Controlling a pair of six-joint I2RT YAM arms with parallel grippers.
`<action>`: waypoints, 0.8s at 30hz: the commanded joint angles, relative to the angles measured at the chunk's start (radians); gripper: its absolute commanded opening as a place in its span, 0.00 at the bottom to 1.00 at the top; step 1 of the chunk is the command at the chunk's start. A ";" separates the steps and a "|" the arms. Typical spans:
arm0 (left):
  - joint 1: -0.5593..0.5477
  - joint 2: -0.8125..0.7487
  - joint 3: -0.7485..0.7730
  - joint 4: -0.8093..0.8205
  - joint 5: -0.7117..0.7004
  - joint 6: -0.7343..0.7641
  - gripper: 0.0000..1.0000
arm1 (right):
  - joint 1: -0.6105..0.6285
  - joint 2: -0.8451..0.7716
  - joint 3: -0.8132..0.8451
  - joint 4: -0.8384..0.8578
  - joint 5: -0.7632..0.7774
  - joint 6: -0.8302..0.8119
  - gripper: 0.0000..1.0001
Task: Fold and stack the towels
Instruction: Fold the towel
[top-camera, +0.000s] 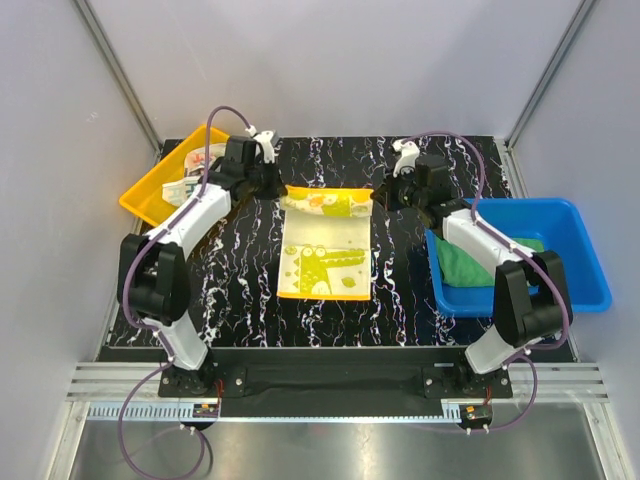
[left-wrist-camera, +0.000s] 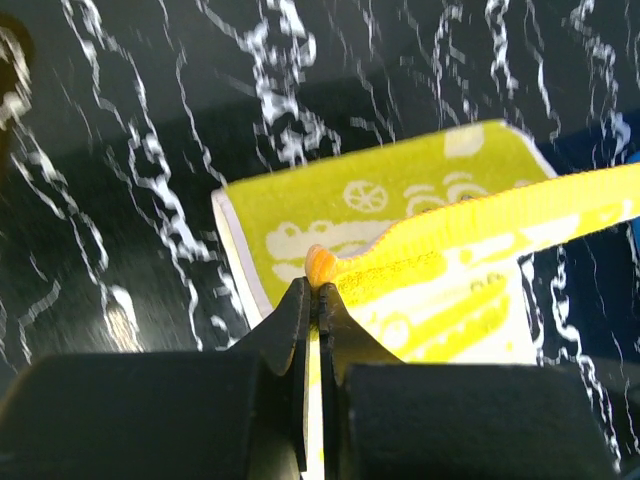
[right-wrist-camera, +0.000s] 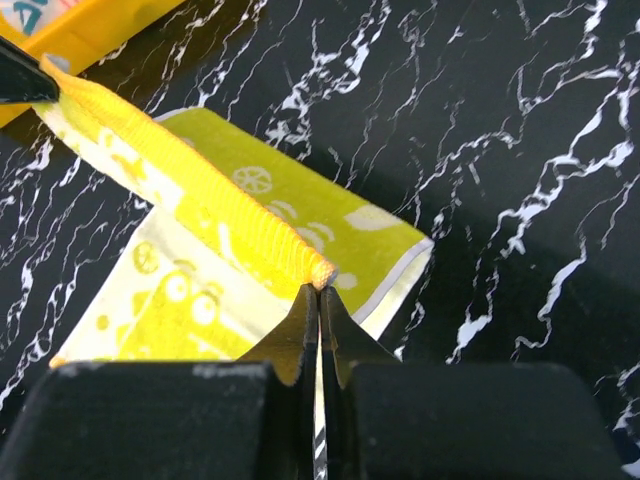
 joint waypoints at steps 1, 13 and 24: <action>-0.004 -0.069 -0.089 0.031 -0.018 -0.019 0.00 | 0.025 -0.067 -0.057 -0.021 0.030 0.029 0.00; -0.068 -0.186 -0.400 -0.006 -0.141 -0.202 0.17 | 0.134 -0.120 -0.237 -0.211 0.088 0.095 0.01; -0.099 -0.342 -0.453 -0.092 -0.239 -0.335 0.48 | 0.176 -0.195 -0.208 -0.366 -0.012 0.213 0.46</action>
